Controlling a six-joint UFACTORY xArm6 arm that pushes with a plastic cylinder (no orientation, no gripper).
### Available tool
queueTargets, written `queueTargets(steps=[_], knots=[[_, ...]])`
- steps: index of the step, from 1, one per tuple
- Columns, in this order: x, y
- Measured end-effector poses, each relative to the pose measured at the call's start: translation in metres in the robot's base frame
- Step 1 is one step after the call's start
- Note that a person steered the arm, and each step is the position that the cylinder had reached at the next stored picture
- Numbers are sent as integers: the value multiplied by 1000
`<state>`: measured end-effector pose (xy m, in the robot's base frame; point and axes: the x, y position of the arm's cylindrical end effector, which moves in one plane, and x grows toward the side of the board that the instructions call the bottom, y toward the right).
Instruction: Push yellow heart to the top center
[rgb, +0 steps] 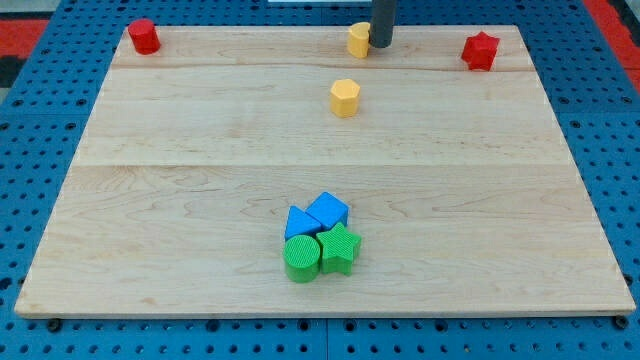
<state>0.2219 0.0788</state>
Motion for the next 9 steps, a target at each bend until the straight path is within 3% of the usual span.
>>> queueTargets(steps=[3,5,7,9], knots=[[-12,-59],[-30,-41],[-29,-81],[-29,-81]])
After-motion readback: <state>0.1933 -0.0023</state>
